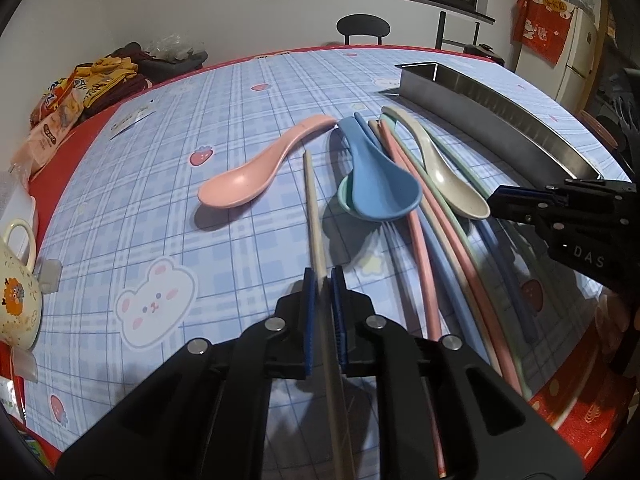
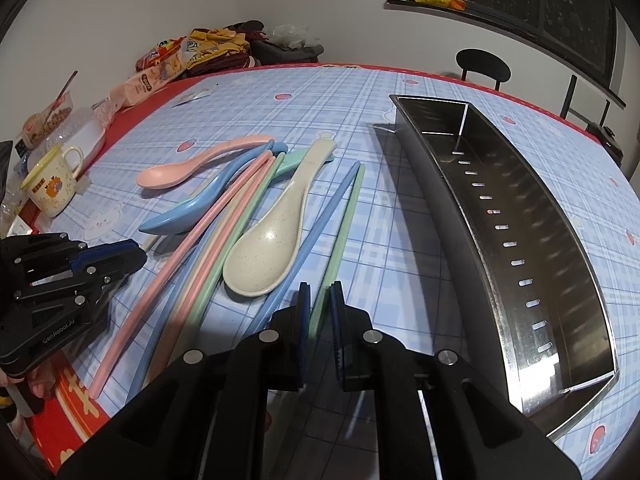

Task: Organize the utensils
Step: 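Grasp the green chopstick with the right tool while the left tool grasps the wooden chopstick, then carry both chopsticks into the steel holder and open both tools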

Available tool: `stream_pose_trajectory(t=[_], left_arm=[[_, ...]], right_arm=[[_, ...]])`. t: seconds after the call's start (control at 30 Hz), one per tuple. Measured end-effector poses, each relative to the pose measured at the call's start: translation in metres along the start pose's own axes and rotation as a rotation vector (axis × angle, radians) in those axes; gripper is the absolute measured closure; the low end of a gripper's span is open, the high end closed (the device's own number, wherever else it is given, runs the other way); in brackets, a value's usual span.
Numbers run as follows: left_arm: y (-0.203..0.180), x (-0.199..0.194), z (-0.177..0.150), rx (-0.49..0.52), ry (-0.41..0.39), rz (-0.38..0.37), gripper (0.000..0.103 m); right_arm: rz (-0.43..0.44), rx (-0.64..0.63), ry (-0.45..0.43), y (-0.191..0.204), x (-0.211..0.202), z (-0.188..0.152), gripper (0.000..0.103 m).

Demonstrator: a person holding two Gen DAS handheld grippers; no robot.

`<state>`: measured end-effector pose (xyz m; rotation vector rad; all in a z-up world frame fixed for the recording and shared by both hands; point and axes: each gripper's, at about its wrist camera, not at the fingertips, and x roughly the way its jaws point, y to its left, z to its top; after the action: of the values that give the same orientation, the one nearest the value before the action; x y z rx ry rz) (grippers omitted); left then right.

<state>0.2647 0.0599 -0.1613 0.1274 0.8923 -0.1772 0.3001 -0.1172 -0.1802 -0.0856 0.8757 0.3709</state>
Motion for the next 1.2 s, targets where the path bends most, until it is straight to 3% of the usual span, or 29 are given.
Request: stream_pose_trajectory(t=[0.1, 0.27, 0.5, 0.8, 1.03, 1.2], left_arm=[[0.001, 0.000, 0.000, -0.001, -0.001, -0.003, 0.089], [-0.011, 0.000, 0.000, 0.056, -0.004, 0.061, 0.091], [0.008, -0.004, -0.003, -0.034, -0.014, -0.030, 0.092], [0.013, -0.014, -0.005, -0.064, -0.060, -0.030, 0.092], [0.019, -0.025, -0.007, -0.093, -0.116, -0.025, 0.092], [0.033, -0.034, -0.009, -0.179, -0.129, -0.071, 0.092]], right_arm=[[0.004, 0.015, -0.004, -0.002, -0.001, 0.000, 0.095], [0.015, 0.058, -0.026, -0.011, -0.005, -0.002, 0.097], [-0.002, 0.072, -0.080, -0.013, -0.016, -0.003, 0.097], [-0.006, 0.144, -0.132, -0.028, -0.026, -0.007, 0.097], [0.042, 0.144, -0.180, -0.028, -0.035, -0.008, 0.097], [0.096, 0.149, -0.188, -0.031, -0.037, -0.008, 0.097]])
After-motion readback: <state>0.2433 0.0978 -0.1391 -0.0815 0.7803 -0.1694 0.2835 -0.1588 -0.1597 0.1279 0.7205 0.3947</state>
